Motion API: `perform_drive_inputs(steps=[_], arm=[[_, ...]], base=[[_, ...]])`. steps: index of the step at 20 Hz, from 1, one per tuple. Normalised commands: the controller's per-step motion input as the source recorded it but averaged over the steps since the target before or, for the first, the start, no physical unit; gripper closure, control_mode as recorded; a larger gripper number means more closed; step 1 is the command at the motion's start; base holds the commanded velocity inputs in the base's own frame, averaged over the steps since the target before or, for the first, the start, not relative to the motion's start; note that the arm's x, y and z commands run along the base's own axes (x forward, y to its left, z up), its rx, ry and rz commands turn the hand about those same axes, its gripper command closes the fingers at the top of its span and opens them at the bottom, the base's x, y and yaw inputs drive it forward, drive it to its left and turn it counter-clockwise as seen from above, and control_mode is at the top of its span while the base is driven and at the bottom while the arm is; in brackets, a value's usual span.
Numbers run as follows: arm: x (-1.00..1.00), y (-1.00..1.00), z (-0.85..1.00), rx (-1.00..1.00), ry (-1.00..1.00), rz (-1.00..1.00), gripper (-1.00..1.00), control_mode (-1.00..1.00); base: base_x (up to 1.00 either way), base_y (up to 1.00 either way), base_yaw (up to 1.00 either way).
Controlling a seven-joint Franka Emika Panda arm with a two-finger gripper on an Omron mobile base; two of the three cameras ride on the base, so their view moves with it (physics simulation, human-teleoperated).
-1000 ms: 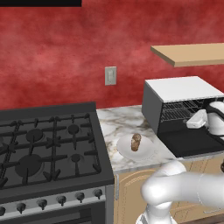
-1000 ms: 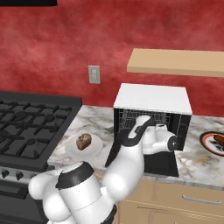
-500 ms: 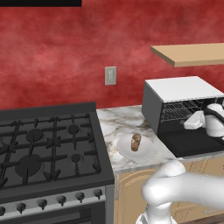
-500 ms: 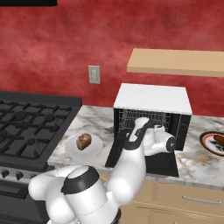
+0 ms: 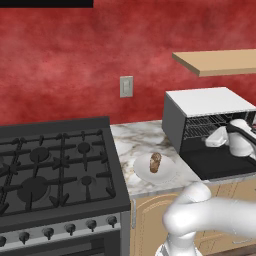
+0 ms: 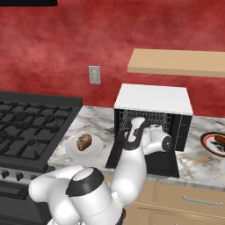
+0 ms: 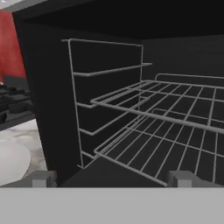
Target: Open the toaster oven door. Place the bread on the bottom rack in the toaster oven and place the chicken drumstick on the top rack.
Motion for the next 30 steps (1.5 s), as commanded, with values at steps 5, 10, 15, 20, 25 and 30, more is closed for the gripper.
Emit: perform_drive_inputs(steps=[5,10,15,20,25,30], arm=[[0.15,0.02,0.0,0.0,0.0,-0.11,-1.0,-1.0],[0.11,-0.01,-0.04,0.0,0.01,-0.1,-1.0,-1.0],[0.05,0.0,0.0,0.0,0.0,-0.09,-1.0,-1.0],[0.02,0.0,-0.02,0.0,0.0,-0.07,-1.0,-1.0],[0.09,0.0,-0.02,0.01,0.0,-0.03,-1.0,-1.0],[0.19,0.0,0.0,0.03,0.0,-0.01,-1.0,-1.0]], base=[[0.0,0.0,0.0],[0.0,0.0,0.0],[0.0,0.0,0.0],[0.0,0.0,0.0],[0.0,0.0,0.0],[0.0,0.0,0.0]])
